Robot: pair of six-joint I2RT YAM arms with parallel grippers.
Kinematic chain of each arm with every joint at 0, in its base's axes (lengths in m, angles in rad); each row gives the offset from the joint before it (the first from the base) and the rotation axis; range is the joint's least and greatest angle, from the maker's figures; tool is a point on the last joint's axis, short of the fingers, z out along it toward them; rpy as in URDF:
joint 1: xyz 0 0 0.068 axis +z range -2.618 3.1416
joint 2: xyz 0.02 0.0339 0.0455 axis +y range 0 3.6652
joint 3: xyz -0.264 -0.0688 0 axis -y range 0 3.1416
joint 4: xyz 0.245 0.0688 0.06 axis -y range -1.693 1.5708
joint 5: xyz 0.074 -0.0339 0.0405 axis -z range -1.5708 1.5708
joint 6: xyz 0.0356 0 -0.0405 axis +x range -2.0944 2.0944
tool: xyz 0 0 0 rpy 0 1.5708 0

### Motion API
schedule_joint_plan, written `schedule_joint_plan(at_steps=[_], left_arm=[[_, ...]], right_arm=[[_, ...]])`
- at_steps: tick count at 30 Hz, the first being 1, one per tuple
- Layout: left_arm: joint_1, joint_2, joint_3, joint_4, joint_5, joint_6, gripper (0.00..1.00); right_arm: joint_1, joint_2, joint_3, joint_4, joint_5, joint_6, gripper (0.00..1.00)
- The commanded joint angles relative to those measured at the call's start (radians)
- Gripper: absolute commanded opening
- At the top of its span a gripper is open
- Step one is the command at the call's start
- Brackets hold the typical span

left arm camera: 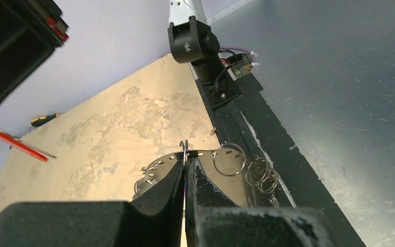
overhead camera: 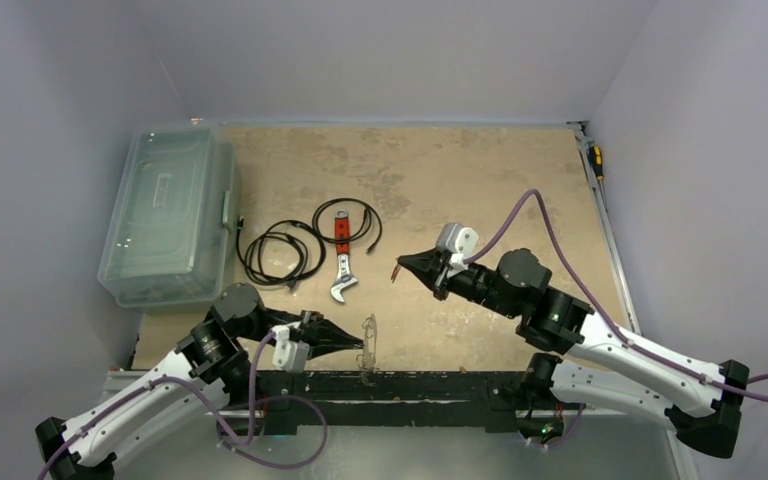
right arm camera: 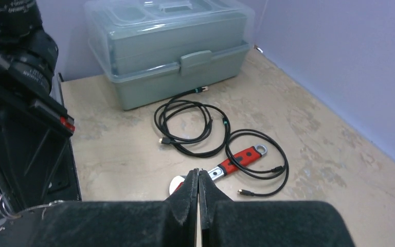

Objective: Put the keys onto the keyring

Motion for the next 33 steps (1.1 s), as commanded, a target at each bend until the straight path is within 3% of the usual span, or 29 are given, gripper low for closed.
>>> schedule_joint_plan(at_steps=[1,14,33], left_arm=[[0.005,-0.009,0.029,0.089,0.032,-0.048,0.00],[0.005,0.012,0.046,0.079,0.038,-0.071,0.00],[0.004,0.016,0.048,0.076,0.063,-0.069,0.00]], right_arm=[[0.010,-0.018,-0.056,0.102,-0.124,-0.101,0.00],[0.093,0.014,-0.026,0.072,-0.290,-0.145,0.00],[0.253,0.083,0.030,0.058,-0.294,-0.196,0.00]])
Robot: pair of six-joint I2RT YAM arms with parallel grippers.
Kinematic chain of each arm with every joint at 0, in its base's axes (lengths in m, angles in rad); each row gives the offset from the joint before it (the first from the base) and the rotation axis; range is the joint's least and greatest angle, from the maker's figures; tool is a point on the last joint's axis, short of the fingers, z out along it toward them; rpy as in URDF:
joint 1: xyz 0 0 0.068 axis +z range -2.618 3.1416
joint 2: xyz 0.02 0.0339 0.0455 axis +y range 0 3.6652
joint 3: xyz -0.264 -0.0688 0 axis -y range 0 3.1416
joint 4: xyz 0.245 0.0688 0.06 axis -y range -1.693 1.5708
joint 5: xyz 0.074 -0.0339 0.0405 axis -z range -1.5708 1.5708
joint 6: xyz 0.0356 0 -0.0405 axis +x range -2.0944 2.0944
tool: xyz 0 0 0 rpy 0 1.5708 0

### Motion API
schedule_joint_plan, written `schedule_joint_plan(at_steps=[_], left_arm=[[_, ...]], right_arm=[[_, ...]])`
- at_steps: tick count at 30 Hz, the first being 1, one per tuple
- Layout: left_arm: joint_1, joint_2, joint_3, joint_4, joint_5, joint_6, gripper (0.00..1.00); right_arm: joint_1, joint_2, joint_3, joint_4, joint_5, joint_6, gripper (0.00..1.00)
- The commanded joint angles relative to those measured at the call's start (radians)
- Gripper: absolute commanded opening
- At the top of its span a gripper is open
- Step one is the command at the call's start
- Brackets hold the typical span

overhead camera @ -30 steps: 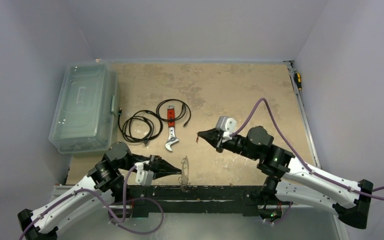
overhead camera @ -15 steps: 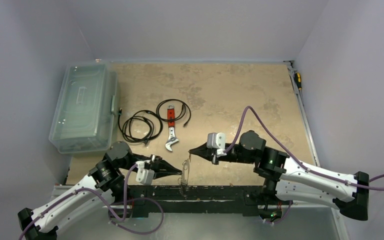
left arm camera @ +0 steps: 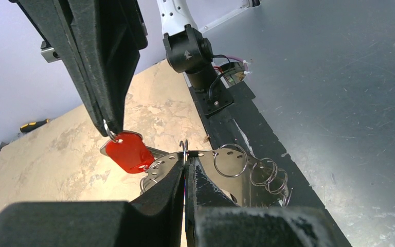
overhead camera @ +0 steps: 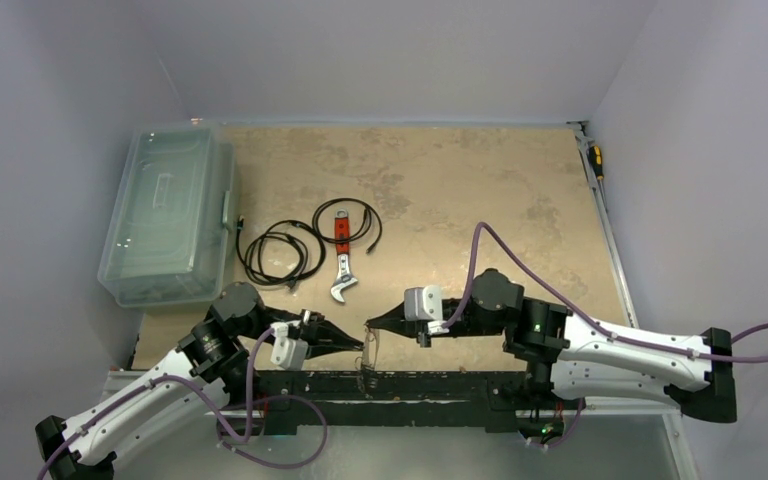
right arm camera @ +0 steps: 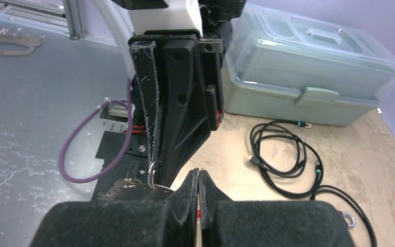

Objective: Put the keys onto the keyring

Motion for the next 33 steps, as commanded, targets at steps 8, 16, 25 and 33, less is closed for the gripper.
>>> schedule_joint_plan(at_steps=[8,16,25,33], left_arm=[[0.004,-0.006,0.042,0.039,0.033,-0.009,0.00],[0.003,-0.009,0.042,0.038,0.033,-0.009,0.00],[0.003,-0.010,0.042,0.038,0.034,-0.010,0.00],[0.003,-0.007,0.042,0.038,0.039,-0.010,0.00]], right_arm=[[0.079,0.046,0.058,0.003,0.016,-0.031,0.00],[0.096,0.052,0.059,-0.010,0.034,-0.046,0.00],[0.102,0.060,0.069,-0.030,0.026,-0.055,0.00],[0.105,0.050,0.078,-0.063,0.000,-0.055,0.00]])
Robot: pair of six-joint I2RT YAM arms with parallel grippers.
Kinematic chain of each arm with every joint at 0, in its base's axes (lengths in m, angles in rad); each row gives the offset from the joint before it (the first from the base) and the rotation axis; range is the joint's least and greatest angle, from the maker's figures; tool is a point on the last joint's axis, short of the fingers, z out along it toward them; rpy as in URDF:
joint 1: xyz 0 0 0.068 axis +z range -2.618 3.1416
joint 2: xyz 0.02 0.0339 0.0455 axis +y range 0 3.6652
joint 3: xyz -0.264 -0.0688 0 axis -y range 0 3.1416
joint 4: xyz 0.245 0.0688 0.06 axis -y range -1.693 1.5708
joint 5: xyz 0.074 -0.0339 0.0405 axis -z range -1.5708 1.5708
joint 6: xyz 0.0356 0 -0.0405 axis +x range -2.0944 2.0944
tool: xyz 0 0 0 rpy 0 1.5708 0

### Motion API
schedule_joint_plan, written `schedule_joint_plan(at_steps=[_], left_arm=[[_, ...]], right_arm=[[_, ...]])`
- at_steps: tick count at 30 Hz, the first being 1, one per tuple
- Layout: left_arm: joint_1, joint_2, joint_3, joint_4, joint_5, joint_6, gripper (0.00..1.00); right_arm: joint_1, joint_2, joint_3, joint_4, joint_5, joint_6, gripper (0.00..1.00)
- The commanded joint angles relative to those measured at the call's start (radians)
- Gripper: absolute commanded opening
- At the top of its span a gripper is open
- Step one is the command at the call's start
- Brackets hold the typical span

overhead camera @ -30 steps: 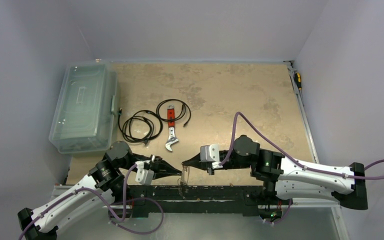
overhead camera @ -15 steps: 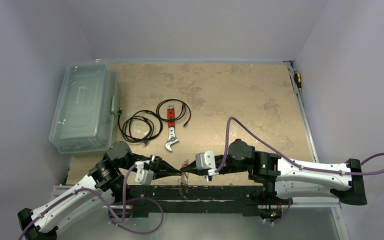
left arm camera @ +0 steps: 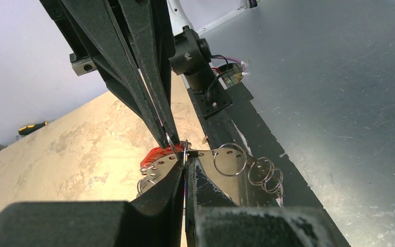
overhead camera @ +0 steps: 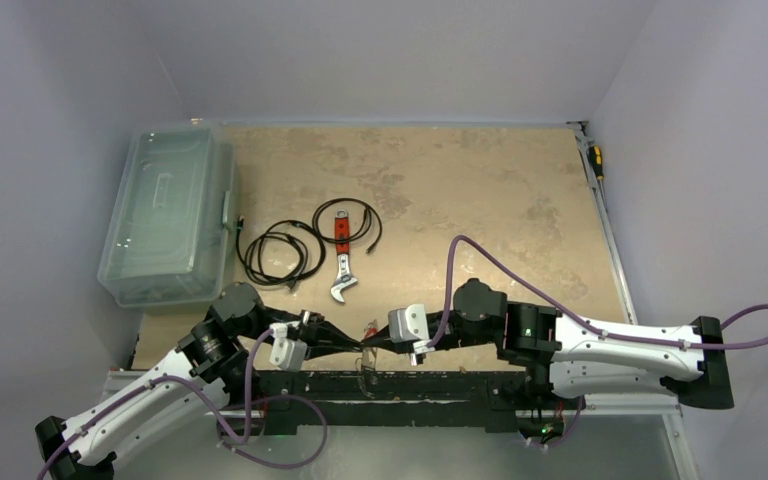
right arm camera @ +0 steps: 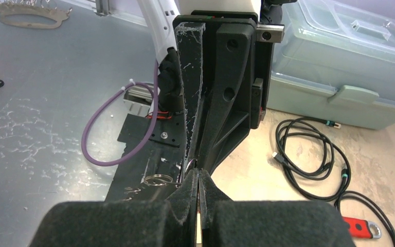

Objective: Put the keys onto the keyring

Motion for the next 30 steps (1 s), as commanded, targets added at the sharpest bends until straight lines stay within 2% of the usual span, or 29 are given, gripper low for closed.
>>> schedule_joint_plan(at_steps=[1,30], left_arm=[[0.003,-0.003,0.043,0.038,0.028,-0.010,0.00],[0.004,0.000,0.039,0.045,0.047,-0.015,0.00]], right_arm=[[0.007,-0.007,0.057,-0.012,-0.013,-0.015,0.00],[0.022,0.001,0.070,-0.029,-0.048,-0.010,0.00]])
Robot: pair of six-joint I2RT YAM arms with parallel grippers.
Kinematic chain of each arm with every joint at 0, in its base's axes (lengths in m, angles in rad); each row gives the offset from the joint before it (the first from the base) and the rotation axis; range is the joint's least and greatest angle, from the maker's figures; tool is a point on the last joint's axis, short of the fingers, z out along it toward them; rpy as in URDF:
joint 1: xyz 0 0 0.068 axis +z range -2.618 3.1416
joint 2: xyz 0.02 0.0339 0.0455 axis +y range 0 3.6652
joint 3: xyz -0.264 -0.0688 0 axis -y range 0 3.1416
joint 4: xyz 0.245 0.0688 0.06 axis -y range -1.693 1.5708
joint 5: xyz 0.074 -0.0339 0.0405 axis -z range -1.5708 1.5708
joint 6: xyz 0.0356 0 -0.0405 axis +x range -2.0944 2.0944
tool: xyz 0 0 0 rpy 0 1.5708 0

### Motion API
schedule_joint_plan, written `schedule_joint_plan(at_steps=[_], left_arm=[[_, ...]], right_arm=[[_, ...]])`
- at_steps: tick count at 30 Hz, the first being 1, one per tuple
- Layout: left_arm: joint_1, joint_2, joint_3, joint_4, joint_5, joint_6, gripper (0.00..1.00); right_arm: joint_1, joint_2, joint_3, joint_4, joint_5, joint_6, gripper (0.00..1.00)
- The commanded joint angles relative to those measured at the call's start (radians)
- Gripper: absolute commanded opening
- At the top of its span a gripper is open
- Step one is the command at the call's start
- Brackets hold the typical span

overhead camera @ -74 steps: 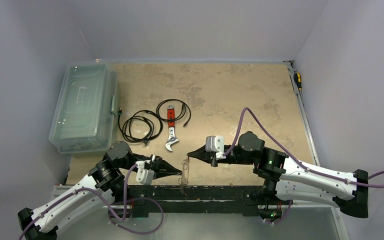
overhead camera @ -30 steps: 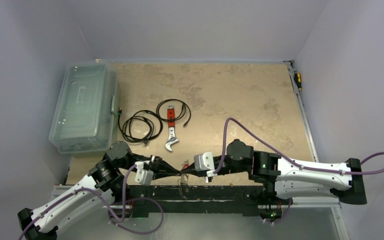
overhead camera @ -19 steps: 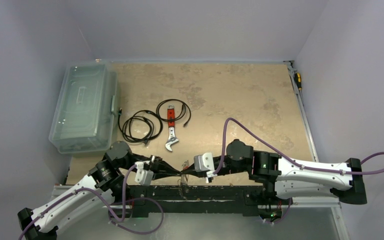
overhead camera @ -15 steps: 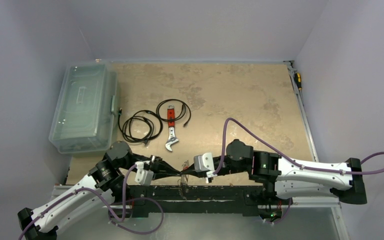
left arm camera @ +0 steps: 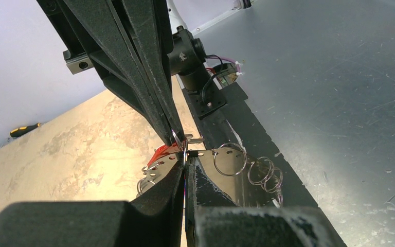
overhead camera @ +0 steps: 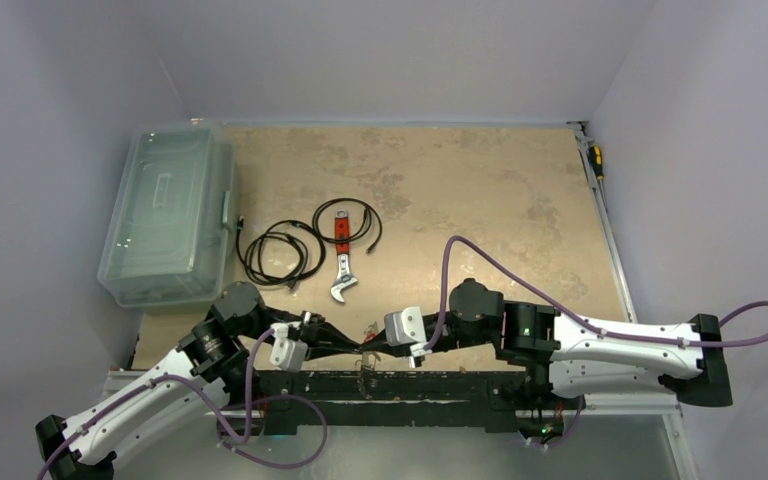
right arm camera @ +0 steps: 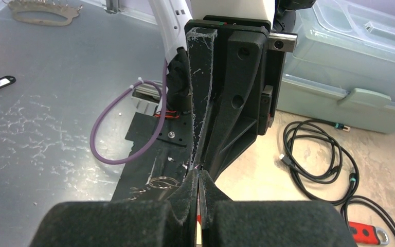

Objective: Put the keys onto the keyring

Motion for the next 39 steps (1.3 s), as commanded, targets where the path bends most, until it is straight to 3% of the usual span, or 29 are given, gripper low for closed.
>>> schedule_joint_plan(at_steps=[1,39], left_arm=[[0.003,-0.010,0.040,0.048,0.026,-0.013,0.00],[0.005,-0.018,0.054,0.034,-0.007,-0.025,0.00]], right_arm=[[0.011,-0.021,0.042,0.006,-0.034,-0.003,0.00],[0.020,-0.044,0.008,-0.006,-0.029,0.017,0.00]])
